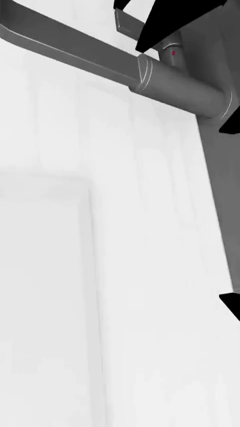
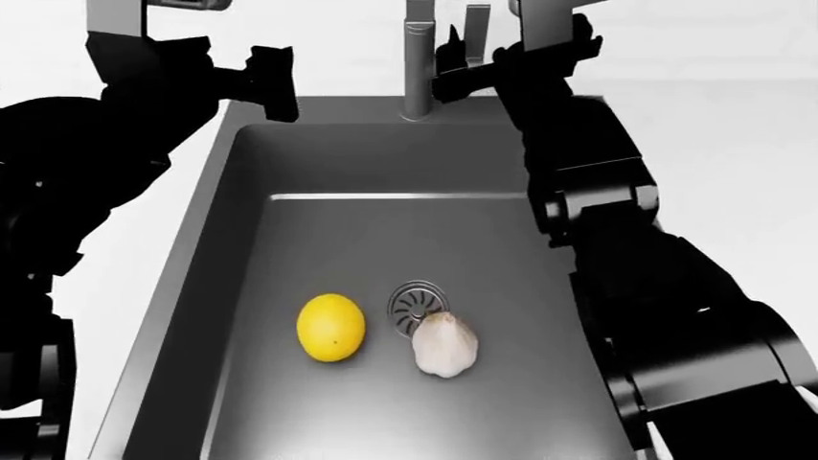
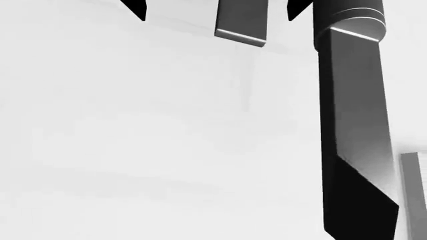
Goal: Pick up the fruits and vegetables and place them in the sink. Turn on the sink faucet to wash them. Then turn the sink off and put them in the tray.
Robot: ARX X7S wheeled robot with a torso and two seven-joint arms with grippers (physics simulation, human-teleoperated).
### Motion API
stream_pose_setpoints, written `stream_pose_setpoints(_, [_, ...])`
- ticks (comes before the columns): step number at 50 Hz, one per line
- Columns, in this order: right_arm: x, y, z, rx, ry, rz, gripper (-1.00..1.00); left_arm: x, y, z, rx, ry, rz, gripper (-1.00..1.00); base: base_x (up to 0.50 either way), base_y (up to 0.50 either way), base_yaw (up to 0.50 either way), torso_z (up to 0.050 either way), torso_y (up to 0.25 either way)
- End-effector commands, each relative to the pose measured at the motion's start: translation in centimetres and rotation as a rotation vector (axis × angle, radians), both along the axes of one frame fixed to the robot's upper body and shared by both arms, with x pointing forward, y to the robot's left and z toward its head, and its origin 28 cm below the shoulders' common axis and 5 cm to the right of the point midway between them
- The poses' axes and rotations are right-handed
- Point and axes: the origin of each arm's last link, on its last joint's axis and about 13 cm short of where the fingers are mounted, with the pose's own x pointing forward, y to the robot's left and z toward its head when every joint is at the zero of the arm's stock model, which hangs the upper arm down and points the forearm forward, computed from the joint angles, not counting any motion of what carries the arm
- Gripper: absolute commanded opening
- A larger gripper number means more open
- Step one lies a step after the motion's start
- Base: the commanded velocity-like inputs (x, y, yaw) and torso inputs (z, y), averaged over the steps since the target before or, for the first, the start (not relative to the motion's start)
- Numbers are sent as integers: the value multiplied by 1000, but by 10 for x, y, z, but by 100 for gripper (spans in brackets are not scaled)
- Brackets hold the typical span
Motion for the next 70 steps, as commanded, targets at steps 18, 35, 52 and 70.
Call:
stream_pose_setpoints(18, [0,-2,0,25,-4,-5,100,-4,0,-5,2,31,-14,100,0,0,0,39,0])
stream_pose_setpoints(35, [0,1,-1,138,-18,-146,100,-13,11,-4,13,17,6,100,0,0,0,0,0])
stream_pose_setpoints(52, [-1,-11,-15,224,77,-410,100,-16,11,-5,26,11,9,100,0,0,0,0,0])
stream_pose_setpoints(70, [0,-9,-4,141,-74,-286,100,-13,7,-10,18,13,8,100,0,-5,-13,0,0])
